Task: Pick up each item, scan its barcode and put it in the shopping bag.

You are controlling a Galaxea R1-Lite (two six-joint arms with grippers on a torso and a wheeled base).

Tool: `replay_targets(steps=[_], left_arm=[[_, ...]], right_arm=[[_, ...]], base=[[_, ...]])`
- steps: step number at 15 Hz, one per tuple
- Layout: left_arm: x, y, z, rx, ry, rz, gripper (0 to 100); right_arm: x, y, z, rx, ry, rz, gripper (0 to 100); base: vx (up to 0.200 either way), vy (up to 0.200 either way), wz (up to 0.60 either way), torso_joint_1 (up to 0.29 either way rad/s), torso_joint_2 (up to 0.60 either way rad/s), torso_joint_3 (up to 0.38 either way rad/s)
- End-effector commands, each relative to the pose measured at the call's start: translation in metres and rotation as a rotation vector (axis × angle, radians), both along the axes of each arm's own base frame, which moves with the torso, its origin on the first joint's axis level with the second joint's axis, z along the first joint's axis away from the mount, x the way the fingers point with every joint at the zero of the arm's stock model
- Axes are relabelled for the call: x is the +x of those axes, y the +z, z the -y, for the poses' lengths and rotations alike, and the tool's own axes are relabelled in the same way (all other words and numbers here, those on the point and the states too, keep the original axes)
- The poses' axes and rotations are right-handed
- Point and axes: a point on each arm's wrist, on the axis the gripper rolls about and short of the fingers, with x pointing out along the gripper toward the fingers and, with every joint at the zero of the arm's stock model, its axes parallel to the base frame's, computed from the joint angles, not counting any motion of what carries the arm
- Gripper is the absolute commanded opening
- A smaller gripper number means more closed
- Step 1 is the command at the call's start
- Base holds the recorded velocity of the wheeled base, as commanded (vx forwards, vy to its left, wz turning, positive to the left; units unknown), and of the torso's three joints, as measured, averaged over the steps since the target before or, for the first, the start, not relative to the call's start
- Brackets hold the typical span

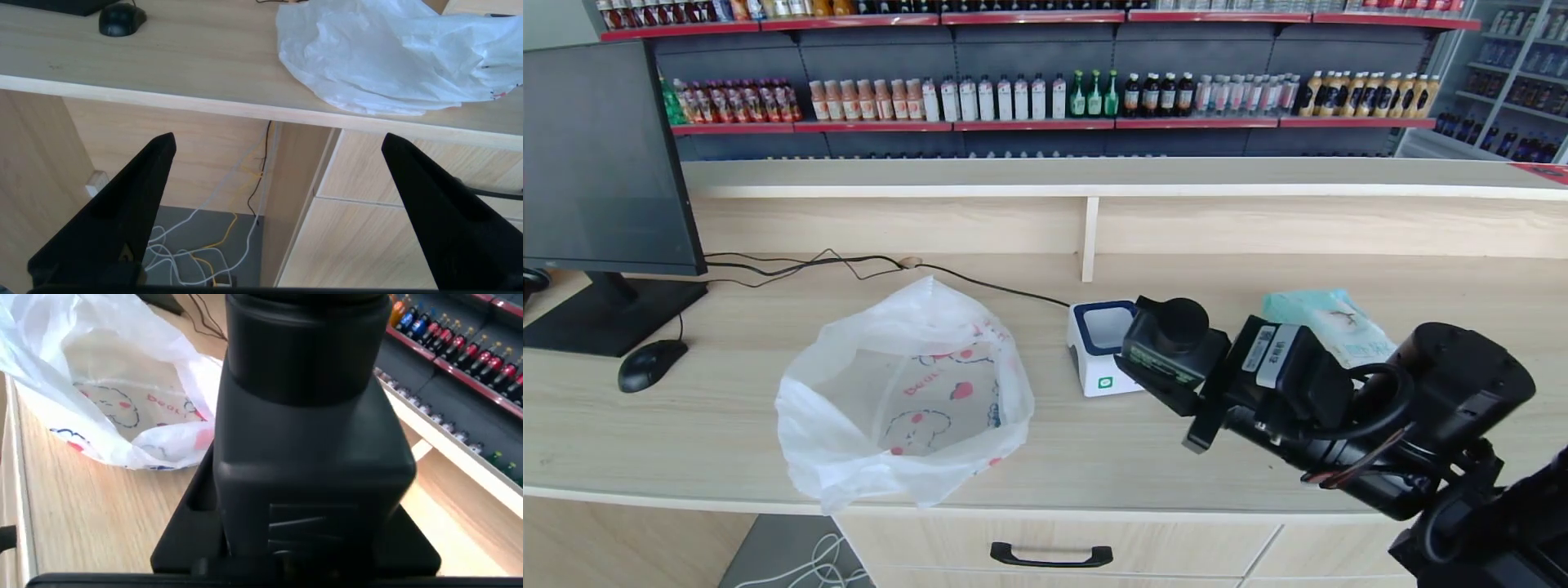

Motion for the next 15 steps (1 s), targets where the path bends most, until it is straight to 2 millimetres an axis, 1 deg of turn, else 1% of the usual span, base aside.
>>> replay_targets(steps=[1, 3, 5, 8, 9, 11, 13, 15], left_arm=[[0.0, 0.0, 0.0, 0.0, 0.0, 0.001, 100], [0.0, 0.0, 0.0, 0.0, 0.0, 0.001, 100], [0.0, 0.0, 0.0, 0.0, 0.0, 0.001, 100], [0.0, 0.0, 0.0, 0.0, 0.0, 0.001, 100], [0.0, 0.0, 0.0, 0.0, 0.0, 0.001, 100], [0.0, 0.0, 0.0, 0.0, 0.0, 0.001, 100], [0.0, 0.0, 0.0, 0.0, 0.0, 0.001, 100], [0.0, 0.0, 0.0, 0.0, 0.0, 0.001, 100]], right_arm=[[0.024, -0.003, -0.001, -0.013, -0.014, 0.042, 0], [0.04, -0.002, -0.005, -0.012, -0.027, 0.076, 0], [0.048, -0.008, -0.01, -0.025, -0.012, 0.087, 0], [0.059, -0.009, -0.016, -0.045, 0.027, 0.143, 0], [0.068, -0.011, -0.008, -0.074, 0.034, 0.179, 0], [0.076, -0.013, 0.008, -0.11, 0.033, 0.21, 0], [0.083, -0.017, 0.019, -0.136, 0.044, 0.226, 0], [0.089, -0.02, 0.023, -0.162, 0.074, 0.262, 0]], base=[[0.0, 0.0, 0.0, 0.0, 0.0, 0.0], [0.0, 0.0, 0.0, 0.0, 0.0, 0.0], [0.0, 0.0, 0.0, 0.0, 0.0, 0.0], [0.0, 0.0, 0.0, 0.0, 0.0, 0.0], [0.0, 0.0, 0.0, 0.0, 0.0, 0.0], [0.0, 0.0, 0.0, 0.0, 0.0, 0.0], [0.0, 0.0, 0.0, 0.0, 0.0, 0.0], [0.0, 0.0, 0.0, 0.0, 0.0, 0.0]])
